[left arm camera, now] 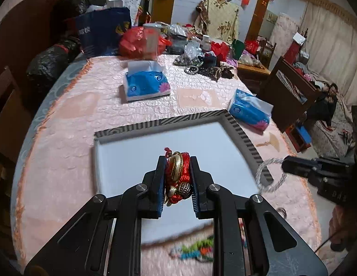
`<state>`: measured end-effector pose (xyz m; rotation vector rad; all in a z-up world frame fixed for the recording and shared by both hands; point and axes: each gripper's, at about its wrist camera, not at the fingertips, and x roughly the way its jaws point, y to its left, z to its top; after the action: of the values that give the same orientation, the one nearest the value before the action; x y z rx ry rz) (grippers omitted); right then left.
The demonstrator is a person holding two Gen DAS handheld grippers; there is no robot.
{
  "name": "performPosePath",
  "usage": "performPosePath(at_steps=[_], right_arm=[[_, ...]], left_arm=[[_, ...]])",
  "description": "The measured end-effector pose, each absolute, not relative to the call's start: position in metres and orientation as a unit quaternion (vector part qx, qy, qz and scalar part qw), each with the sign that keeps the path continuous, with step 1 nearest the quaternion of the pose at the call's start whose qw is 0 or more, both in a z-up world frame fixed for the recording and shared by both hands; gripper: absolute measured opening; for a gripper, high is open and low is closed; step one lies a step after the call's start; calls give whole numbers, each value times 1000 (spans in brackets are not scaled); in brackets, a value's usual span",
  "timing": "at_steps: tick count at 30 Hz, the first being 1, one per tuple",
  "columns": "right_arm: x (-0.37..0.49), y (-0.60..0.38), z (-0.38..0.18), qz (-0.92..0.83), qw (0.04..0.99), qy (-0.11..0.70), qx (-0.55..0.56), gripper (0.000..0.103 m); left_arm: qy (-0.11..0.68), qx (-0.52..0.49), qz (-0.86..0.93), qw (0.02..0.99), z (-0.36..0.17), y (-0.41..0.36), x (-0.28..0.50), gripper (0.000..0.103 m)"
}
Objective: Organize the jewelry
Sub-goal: 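Place the tassel in the striped tray with the left tool while the right tool drops the clear bracelet there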
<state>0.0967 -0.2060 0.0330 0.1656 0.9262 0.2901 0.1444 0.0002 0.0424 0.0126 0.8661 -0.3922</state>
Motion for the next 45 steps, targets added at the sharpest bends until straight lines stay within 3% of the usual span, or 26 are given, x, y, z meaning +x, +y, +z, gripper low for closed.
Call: performPosePath(at_steps=[6, 17, 21, 22, 23, 25, 39, 45], right_arm=[[126, -185, 8, 154, 863, 469, 103, 7], [147, -200, -55, 128, 836, 520, 120, 7], [148, -216, -59, 121, 834, 517, 149, 8], [147, -218, -58, 121, 834, 515, 154, 13], [145, -219, -57, 119, 835, 515, 156, 25], [139, -224, -53, 108, 838, 510, 162, 43], [29, -244, -26, 89, 878, 455, 118, 43], [-40, -233, -48, 115, 876, 463, 77, 43]], left_arm=[[446, -43, -205, 870, 11, -8, 162, 18], [499, 14, -135, 856, -54, 6, 170, 19], [503, 26, -115, 856, -61, 13, 169, 37], [502, 25, -114, 857, -60, 15, 167, 45], [501, 25, -112, 858, -60, 17, 168, 54], [497, 27, -106, 861, -58, 18, 166, 59], [451, 49, -143, 880, -27, 27, 79, 59], [476, 59, -169, 861, -51, 16, 28, 59]])
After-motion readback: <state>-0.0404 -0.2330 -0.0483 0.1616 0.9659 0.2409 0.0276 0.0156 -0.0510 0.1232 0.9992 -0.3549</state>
